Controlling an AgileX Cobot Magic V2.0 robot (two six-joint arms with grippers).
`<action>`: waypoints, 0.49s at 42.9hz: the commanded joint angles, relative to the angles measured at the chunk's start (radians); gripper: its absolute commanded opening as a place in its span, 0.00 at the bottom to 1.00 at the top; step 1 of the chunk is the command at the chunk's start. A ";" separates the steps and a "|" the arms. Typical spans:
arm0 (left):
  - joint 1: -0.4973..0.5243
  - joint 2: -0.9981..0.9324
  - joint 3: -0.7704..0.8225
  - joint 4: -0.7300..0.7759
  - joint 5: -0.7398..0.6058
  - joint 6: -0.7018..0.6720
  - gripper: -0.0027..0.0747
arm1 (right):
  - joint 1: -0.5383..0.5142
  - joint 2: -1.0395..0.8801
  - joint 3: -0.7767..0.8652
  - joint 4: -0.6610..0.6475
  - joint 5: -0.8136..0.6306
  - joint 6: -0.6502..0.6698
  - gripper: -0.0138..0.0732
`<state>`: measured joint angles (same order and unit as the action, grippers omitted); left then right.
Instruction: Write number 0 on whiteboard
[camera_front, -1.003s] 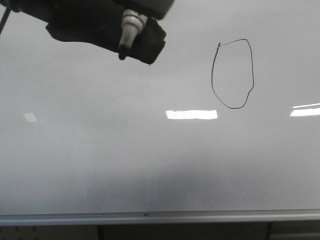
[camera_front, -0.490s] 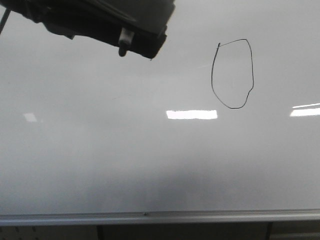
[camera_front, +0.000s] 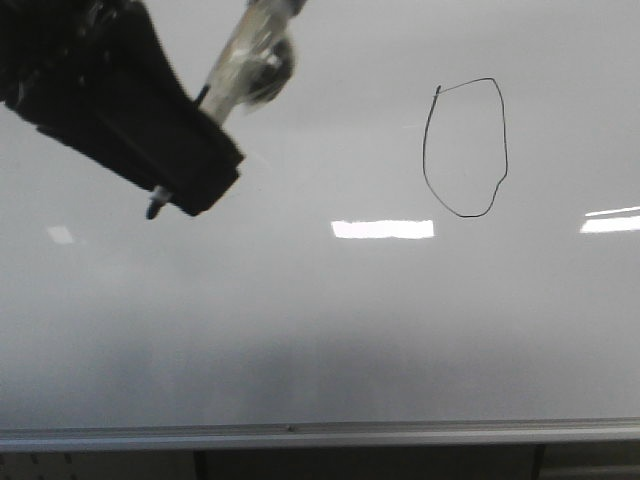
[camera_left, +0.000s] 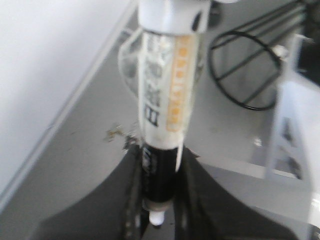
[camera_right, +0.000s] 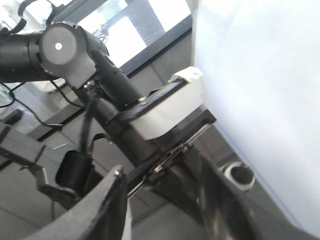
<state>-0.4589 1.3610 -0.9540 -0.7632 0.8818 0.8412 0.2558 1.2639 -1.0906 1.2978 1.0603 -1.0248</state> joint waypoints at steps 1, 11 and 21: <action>0.060 -0.024 -0.025 0.115 -0.109 -0.194 0.01 | -0.005 -0.111 -0.017 -0.007 -0.118 -0.012 0.52; 0.321 -0.005 -0.025 0.269 -0.122 -0.356 0.01 | -0.005 -0.349 0.173 -0.111 -0.459 -0.015 0.33; 0.473 0.094 -0.025 0.279 -0.155 -0.356 0.01 | -0.005 -0.578 0.414 -0.123 -0.648 -0.016 0.09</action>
<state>-0.0110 1.4537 -0.9540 -0.4620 0.7768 0.4968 0.2558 0.7596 -0.7110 1.1473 0.5005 -1.0271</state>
